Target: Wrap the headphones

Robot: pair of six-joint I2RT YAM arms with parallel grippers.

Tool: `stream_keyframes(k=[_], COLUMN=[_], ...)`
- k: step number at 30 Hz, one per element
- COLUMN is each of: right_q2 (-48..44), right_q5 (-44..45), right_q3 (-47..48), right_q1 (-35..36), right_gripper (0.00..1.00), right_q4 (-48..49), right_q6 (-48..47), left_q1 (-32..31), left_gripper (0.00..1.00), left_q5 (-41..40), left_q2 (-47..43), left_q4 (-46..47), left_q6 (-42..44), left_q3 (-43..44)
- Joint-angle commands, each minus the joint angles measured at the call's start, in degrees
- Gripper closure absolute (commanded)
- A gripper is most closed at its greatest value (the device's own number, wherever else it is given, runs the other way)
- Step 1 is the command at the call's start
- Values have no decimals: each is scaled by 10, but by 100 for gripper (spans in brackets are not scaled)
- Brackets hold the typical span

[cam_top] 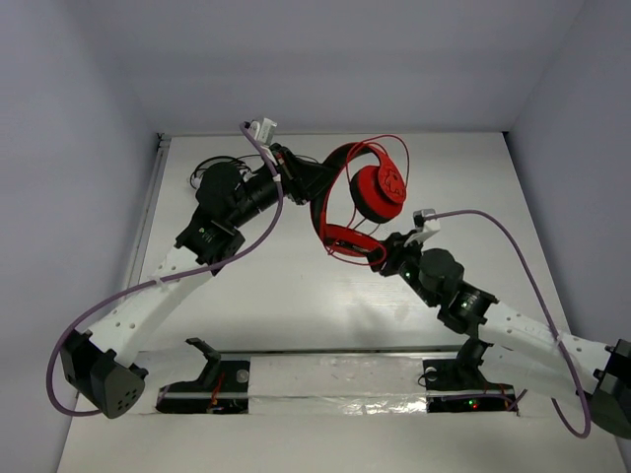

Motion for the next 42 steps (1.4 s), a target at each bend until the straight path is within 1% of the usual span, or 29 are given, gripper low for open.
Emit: stream_keyframes(k=[1, 2, 4, 5, 6, 8, 11, 15, 16, 17, 18, 19, 21, 23, 26, 30, 31, 32, 36, 37, 38, 39, 40, 42], right_q2=[11, 20, 27, 32, 34, 35, 32, 35, 41, 53, 58, 63, 76, 84, 103, 142, 161, 172, 216, 222, 225, 225, 226, 219], right_q5=[-21, -26, -35, -37, -38, -36, 2, 29, 36, 45, 53, 59, 74, 103, 103, 87, 85, 80, 78, 77, 78, 79, 79, 73], right_q3=[-9, -8, -9, -11, -13, -15, -19, -19, -16, -11, -8, -1, 9, 20, 27, 29, 30, 30, 38, 38, 37, 35, 36, 37], right_q1=[-3, -3, -3, -3, -3, -3, -3, -3, -3, -3, -3, -3, -3, -3, -8, -8, -8, -8, -8, -8, -8, -8, -8, -8], right_gripper=[59, 59, 62, 68, 79, 78, 66, 43, 40, 39, 34, 32, 32, 32, 34, 39, 42, 43, 48, 52, 60, 69, 83, 95], right_q4=[66, 68, 70, 72, 72, 72, 67, 61, 61, 61, 61, 66, 76, 89, 122, 189, 203, 236, 291, 296, 310, 315, 315, 308], right_q6=[19, 21, 28, 31, 33, 37, 39, 30, 25, 23, 21, 10, 0, -15, -28, -48, -59, -64, -77, -77, -78, -77, -75, -73], left_q1=[5, 5, 5, 5, 5, 10, 10, 10, 10, 10, 10, 10, 10, 10, 10, 10, 10, 10, 10, 10, 10, 10, 10, 10], left_gripper=[100, 100, 100, 100, 100, 100, 100, 100, 100, 100, 100, 100, 100, 100, 100, 100, 100, 100, 100, 100, 100, 100, 100, 100], left_q5=[-30, -35, -46, -54, -61, -62, -60, -55, -54, -54, -54, -53, -50, -50, -46, -44, -43, -42, -42, -42, -43, -47, -48, -55], left_q2=[-19, -19, -19, -18, -19, -16, -20, -22, -23, -25, -24, -24, -26, -28, -30, -35, -36, -35, -36, -36, -37, -37, -36, -35], left_q4=[37, 37, 38, 39, 40, 39, 42, 42, 41, 40, 38, 37, 38, 37, 36, 35, 35, 34, 22, 19, 13, 9, 4, -6], left_q6=[-44, -46, -51, -55, -57, -59, -59, -58, -58, -57, -56, -56, -57, -58, -59, -61, -62, -63, -64, -61, -59, -58, -52, -48], left_q3=[32, 32, 29, 28, 26, 26, 18, 17, 17, 17, 17, 16, 14, 12, 11, 4, 3, 2, 3, 3, 6, 10, 12, 21])
